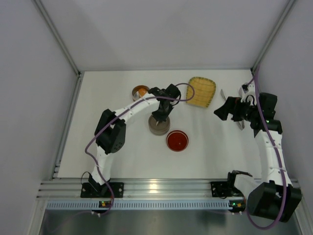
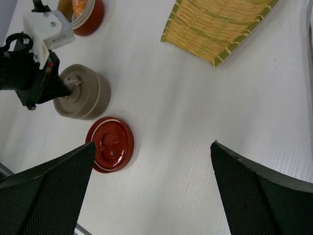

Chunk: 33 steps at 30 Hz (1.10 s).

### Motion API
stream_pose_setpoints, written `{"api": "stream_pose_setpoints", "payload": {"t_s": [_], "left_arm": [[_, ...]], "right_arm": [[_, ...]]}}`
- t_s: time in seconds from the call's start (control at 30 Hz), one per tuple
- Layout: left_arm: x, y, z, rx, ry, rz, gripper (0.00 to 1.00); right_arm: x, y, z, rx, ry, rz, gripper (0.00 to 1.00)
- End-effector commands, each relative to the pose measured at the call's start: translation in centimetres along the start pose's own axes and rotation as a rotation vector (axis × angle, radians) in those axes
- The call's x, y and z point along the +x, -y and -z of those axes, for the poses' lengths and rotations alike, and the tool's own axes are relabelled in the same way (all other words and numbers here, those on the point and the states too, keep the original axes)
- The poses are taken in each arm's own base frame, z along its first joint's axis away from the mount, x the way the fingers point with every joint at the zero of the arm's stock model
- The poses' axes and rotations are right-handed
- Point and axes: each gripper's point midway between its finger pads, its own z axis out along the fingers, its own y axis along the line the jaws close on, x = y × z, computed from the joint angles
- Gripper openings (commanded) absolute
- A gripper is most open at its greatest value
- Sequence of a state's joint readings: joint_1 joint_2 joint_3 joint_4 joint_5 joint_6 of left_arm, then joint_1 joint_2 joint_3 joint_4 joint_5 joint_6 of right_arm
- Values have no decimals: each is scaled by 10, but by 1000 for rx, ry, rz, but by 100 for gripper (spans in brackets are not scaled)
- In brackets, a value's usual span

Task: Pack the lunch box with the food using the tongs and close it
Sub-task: Move the packing box to the center of the board.

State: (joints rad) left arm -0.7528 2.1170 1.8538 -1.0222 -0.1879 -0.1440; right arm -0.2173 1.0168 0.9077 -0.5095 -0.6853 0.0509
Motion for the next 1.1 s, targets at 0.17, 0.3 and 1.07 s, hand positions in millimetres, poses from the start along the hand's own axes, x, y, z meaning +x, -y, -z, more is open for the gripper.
{"api": "stream_pose_setpoints", "payload": {"t_s": [0.17, 0.3, 1.07], "left_arm": [[92, -9, 14, 49, -175, -118, 0], [108, -16, 9, 21, -178, -145, 0], [172, 2, -2, 404, -19, -961, 5]], "right_arm": [[-4, -3, 4, -23, 21, 36, 99], [-3, -4, 3, -32, 18, 26, 99], [5, -18, 4, -149, -16, 148, 99]]}}
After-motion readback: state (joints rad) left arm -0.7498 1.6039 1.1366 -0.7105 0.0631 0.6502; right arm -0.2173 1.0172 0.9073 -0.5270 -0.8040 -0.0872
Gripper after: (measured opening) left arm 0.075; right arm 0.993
